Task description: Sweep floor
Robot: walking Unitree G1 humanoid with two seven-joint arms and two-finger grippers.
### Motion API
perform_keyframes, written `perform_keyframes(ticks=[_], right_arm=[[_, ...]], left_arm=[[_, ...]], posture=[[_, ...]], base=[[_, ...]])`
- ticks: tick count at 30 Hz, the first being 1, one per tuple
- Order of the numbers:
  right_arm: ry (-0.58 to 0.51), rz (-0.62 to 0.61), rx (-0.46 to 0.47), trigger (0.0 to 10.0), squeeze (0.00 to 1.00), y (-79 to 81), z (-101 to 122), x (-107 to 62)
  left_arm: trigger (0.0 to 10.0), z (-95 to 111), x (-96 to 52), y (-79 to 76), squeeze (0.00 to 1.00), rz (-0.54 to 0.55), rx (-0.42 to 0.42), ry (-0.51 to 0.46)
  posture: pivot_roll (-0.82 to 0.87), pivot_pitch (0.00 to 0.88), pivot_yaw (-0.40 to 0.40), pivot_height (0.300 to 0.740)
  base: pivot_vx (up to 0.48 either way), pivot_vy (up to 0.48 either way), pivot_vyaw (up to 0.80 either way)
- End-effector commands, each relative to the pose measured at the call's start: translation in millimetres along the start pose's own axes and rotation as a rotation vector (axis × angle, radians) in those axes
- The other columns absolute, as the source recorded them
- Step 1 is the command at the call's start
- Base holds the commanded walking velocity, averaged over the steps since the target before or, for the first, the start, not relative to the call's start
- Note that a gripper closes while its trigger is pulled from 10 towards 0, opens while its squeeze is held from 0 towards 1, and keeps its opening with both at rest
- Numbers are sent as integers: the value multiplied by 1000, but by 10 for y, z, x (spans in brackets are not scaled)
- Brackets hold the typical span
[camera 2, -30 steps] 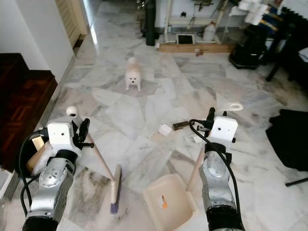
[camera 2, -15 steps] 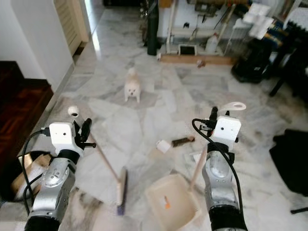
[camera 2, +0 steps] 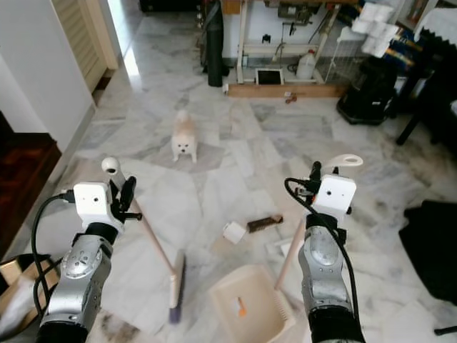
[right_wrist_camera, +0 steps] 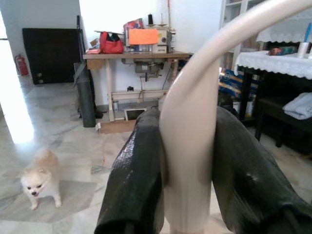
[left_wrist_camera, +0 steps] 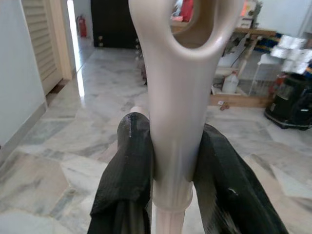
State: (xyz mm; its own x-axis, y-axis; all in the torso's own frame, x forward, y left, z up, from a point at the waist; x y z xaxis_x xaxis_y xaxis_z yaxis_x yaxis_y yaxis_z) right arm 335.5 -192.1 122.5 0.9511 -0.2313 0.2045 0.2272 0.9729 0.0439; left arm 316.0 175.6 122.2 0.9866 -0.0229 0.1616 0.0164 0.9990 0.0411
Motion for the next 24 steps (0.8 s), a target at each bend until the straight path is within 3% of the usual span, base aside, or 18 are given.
perform_keyframes(ticks=[1,9,24], right_arm=[[-45,-8,23,10000,0,-13,99,32],[-33,-3,28,10000,0,-1,71,23],[58,-19,-2,10000,0,-94,-183,-139]], left_arm=[[10000,138,45,-11,0,-7,22,-58],[10000,144,46,-26,0,-15,17,-61],[10000,158,39,-82,0,-52,-5,-70]], posture=[[30,50,-25,740],[29,51,-24,740],[25,70,-19,740]], base=[[439,0,0],[382,0,0],[0,0,0]])
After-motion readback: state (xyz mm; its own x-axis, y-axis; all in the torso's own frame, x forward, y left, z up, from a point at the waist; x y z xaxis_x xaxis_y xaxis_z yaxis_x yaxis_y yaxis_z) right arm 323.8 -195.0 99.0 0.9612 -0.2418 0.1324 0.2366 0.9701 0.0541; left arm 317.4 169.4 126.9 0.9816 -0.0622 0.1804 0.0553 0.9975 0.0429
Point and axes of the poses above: a point about 5 cm out from each wrist's last joint towards the gripper, its own x axis pointing out of the wrist towards the gripper, its own z axis along the axis of the wrist's last joint, y = z × x, the point moved 2 cm from there along x, pointing out of the wrist towards the gripper, and after that the axes turned 3 degrees about x, right-handed, at the moved point
